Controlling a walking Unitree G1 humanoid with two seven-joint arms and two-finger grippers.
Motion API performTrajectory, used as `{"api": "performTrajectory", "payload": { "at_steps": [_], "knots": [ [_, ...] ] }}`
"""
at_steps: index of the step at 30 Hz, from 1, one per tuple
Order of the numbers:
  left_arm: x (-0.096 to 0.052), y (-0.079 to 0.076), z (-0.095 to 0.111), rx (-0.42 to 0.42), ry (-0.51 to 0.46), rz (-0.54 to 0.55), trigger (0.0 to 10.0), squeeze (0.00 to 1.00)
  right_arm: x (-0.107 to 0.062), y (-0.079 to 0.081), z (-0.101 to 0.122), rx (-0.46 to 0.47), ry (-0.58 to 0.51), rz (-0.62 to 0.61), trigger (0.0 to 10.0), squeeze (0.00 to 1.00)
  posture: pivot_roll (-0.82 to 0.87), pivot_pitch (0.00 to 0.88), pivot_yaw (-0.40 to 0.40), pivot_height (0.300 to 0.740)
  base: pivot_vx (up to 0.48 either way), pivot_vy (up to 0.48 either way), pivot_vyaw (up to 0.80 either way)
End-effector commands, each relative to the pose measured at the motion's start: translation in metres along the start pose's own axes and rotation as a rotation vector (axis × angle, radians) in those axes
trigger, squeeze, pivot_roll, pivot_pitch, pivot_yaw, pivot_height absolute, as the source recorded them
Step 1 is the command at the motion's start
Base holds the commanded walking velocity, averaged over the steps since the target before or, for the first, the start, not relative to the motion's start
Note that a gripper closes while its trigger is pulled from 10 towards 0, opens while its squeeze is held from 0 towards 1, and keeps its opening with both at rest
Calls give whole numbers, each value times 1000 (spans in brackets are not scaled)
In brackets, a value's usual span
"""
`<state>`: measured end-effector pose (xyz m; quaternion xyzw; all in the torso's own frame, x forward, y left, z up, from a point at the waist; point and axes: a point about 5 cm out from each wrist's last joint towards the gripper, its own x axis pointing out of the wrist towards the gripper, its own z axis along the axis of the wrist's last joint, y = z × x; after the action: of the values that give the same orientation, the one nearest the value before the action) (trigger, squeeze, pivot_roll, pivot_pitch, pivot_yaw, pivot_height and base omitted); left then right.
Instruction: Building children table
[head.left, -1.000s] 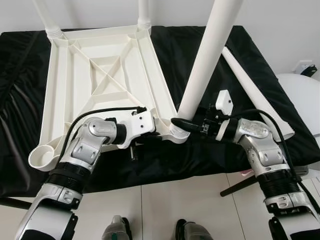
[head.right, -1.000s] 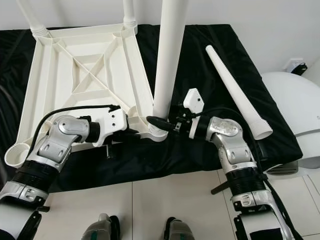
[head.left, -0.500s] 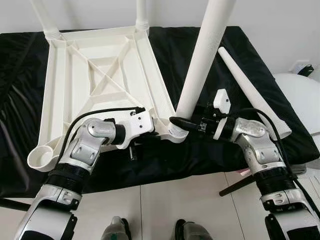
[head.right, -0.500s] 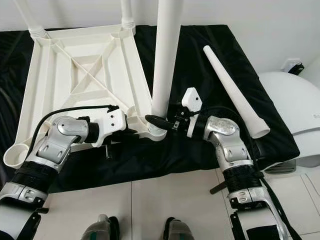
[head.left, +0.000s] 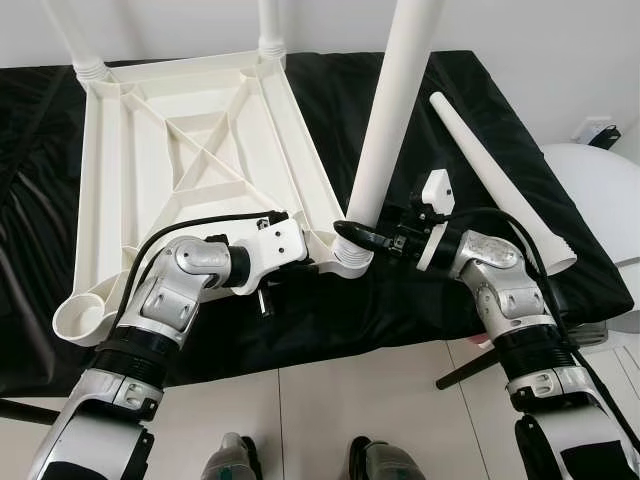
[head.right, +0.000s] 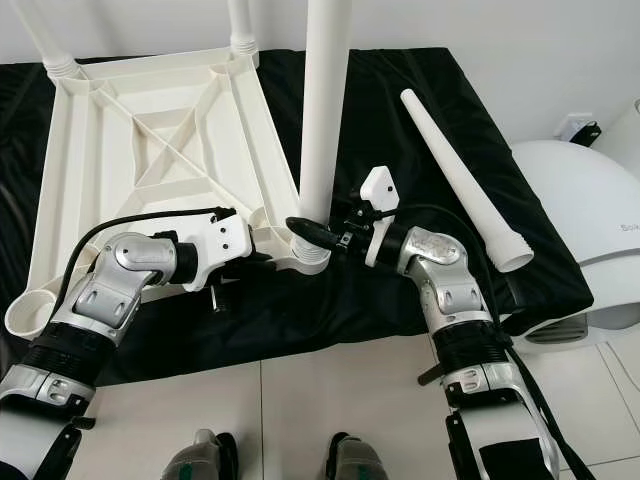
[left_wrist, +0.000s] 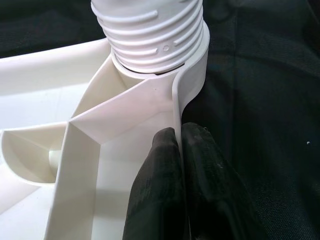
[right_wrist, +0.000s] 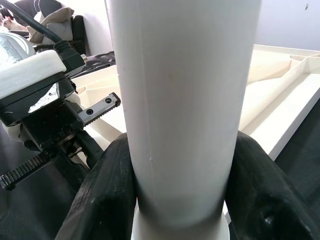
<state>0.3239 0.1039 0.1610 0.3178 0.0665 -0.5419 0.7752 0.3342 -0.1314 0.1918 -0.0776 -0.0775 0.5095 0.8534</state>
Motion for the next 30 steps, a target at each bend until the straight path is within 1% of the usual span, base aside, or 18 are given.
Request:
{"api": "performTrajectory", "payload": {
  "at_steps": [1,22,27,30],
  "knots": [
    [8,-23,-36,-94,152,-35,10000,0,-5,2,-23,81,85,-41,10000,0,70,188,10,740,0,0,0],
    [12,-27,-34,-94,145,-46,10000,0,-5,0,-29,77,114,-41,10000,0,65,191,4,740,0,0,0],
    [11,-27,-34,-94,144,-44,10000,0,-6,-2,-32,76,121,-72,10000,0,68,191,2,740,0,0,0],
    [10,-28,-34,-94,145,-43,10000,0,-7,-5,-33,77,116,-127,10000,0,67,191,5,740,0,0,0]
  ]
}}
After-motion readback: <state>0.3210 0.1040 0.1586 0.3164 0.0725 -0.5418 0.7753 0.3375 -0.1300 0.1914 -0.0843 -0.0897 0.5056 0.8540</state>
